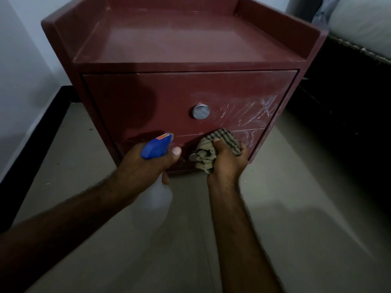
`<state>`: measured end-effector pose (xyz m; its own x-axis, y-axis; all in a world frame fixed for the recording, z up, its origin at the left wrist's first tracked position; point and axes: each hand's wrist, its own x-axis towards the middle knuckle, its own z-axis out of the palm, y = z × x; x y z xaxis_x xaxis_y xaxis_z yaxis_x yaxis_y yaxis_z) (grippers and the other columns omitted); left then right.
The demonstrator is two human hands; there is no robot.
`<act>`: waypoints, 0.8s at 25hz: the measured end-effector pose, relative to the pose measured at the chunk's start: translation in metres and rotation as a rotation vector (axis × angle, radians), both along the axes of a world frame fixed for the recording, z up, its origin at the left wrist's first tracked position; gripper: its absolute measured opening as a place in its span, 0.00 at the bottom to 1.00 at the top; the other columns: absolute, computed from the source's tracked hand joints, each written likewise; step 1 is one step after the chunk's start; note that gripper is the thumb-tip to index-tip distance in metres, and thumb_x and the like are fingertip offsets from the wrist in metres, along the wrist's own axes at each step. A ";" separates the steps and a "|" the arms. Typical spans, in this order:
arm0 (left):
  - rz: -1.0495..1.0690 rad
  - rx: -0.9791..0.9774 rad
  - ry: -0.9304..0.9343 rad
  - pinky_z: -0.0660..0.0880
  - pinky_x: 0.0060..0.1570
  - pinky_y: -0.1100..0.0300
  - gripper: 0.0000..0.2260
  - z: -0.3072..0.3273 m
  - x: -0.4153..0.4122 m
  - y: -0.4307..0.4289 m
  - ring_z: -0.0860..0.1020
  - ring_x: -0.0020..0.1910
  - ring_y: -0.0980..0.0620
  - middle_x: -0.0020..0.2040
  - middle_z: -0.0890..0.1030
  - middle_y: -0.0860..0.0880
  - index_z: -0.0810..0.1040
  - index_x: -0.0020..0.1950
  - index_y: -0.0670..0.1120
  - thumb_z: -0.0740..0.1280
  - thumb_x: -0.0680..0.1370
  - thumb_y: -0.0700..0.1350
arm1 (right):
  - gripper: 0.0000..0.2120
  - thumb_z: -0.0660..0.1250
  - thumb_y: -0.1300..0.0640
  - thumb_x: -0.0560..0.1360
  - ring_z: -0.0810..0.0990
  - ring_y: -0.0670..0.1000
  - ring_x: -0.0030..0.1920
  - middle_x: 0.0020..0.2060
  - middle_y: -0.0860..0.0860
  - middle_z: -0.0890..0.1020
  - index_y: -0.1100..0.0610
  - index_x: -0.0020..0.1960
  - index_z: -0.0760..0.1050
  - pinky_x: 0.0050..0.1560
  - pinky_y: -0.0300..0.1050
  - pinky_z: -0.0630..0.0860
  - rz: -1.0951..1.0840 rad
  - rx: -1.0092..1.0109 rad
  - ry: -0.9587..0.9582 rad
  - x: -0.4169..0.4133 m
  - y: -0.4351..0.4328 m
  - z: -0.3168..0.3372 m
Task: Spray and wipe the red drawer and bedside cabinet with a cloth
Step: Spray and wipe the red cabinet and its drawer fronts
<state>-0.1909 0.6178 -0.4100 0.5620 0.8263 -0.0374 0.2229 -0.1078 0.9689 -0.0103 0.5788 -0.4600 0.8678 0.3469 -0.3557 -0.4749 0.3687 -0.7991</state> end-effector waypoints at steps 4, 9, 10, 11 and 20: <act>0.000 -0.011 -0.017 0.78 0.48 0.37 0.27 0.003 0.002 -0.003 0.80 0.37 0.35 0.38 0.81 0.32 0.78 0.46 0.34 0.75 0.74 0.60 | 0.36 0.78 0.64 0.69 0.88 0.53 0.52 0.56 0.53 0.86 0.50 0.74 0.70 0.53 0.55 0.86 0.189 0.011 -0.150 -0.026 0.006 0.002; -0.017 -0.005 -0.018 0.78 0.45 0.42 0.33 0.006 0.003 -0.002 0.80 0.38 0.34 0.41 0.78 0.27 0.77 0.50 0.33 0.73 0.70 0.64 | 0.40 0.80 0.61 0.66 0.87 0.51 0.54 0.58 0.50 0.85 0.46 0.74 0.68 0.58 0.57 0.84 0.135 -0.029 -0.175 -0.013 0.006 0.008; -0.015 0.001 -0.018 0.77 0.44 0.45 0.31 0.006 0.003 -0.001 0.79 0.36 0.38 0.38 0.78 0.28 0.77 0.49 0.34 0.73 0.71 0.64 | 0.41 0.80 0.61 0.66 0.86 0.51 0.54 0.58 0.49 0.85 0.46 0.74 0.68 0.58 0.57 0.84 0.109 -0.045 -0.181 -0.007 0.004 0.008; -0.009 0.002 -0.024 0.76 0.44 0.47 0.28 0.006 0.002 -0.001 0.79 0.35 0.40 0.37 0.78 0.30 0.78 0.49 0.37 0.73 0.72 0.63 | 0.40 0.80 0.61 0.67 0.86 0.50 0.54 0.58 0.48 0.85 0.46 0.74 0.68 0.58 0.57 0.84 0.101 -0.063 -0.206 -0.004 0.002 0.006; 0.006 0.021 -0.037 0.78 0.40 0.59 0.15 0.008 0.009 -0.001 0.81 0.33 0.46 0.34 0.79 0.33 0.81 0.52 0.50 0.72 0.74 0.60 | 0.44 0.81 0.57 0.70 0.82 0.37 0.54 0.62 0.42 0.80 0.46 0.79 0.63 0.61 0.45 0.82 0.075 -0.251 -0.480 -0.010 -0.004 0.007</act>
<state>-0.1817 0.6164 -0.4017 0.5580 0.8298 0.0009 0.1874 -0.1271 0.9740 -0.0199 0.5747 -0.4528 0.9291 0.3697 -0.0059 -0.0531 0.1176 -0.9916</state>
